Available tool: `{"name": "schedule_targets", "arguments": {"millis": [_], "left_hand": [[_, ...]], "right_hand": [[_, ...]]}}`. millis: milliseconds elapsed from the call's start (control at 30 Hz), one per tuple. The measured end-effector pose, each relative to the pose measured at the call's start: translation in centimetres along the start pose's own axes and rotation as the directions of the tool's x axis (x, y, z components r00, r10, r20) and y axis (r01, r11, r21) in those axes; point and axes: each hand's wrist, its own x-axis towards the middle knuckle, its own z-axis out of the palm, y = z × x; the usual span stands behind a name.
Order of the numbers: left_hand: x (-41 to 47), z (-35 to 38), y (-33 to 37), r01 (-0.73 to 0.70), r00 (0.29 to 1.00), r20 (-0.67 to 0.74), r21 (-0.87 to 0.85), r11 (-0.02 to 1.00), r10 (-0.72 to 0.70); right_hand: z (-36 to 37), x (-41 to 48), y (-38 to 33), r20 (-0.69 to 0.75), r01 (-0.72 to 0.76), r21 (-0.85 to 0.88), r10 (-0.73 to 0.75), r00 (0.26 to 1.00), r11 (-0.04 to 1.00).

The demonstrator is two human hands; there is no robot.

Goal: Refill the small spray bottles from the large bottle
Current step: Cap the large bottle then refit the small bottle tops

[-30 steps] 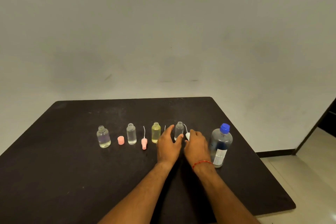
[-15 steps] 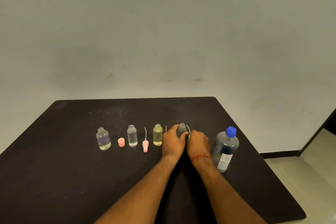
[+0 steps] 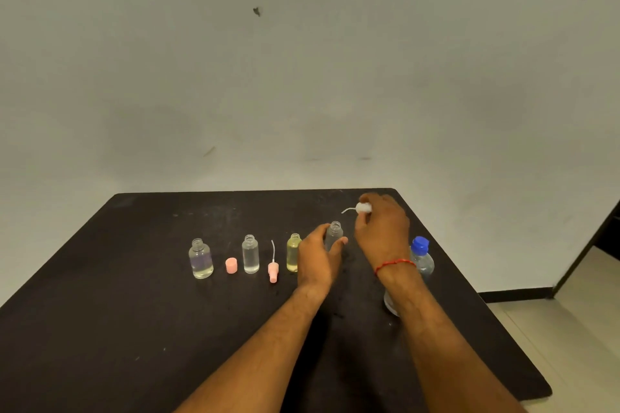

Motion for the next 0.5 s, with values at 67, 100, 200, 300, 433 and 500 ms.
{"name": "schedule_targets", "arguments": {"millis": [67,100,200,300,433,500], "left_hand": [[-0.1,-0.7,0.6,-0.016,1.0,-0.018,0.005,1.0,0.016],[-0.1,-0.9,0.7,-0.021,0.999,-0.024,0.005,1.0,0.021],[0.1,-1.2,0.8,-0.027,0.999,-0.017,0.034,0.999,0.027],[-0.2,-1.3,1.1,-0.026,1.0,-0.008,0.058,0.998,0.026],[-0.7,-1.3,1.6,-0.051,0.999,-0.01,0.054,0.997,0.052],[-0.9,-1.4,1.8,-0.061,0.998,-0.008,0.057,0.996,0.062]], "right_hand": [[-1.6,0.6,-0.3,-0.02,0.013,0.082,-0.011,1.0,0.997],[-2.3,0.8,-0.4,-0.015,0.022,0.117,-0.02,1.0,0.993],[-4.1,1.0,-0.4,-0.004,0.036,0.202,-0.035,0.999,0.979],[-4.7,0.9,-0.4,0.015,0.026,0.244,-0.031,0.999,0.969],[-4.6,0.4,-0.6,0.058,0.022,0.256,-0.038,0.998,0.967],[-4.4,0.2,-0.7,0.09,0.027,0.212,-0.047,0.995,0.977]]}}
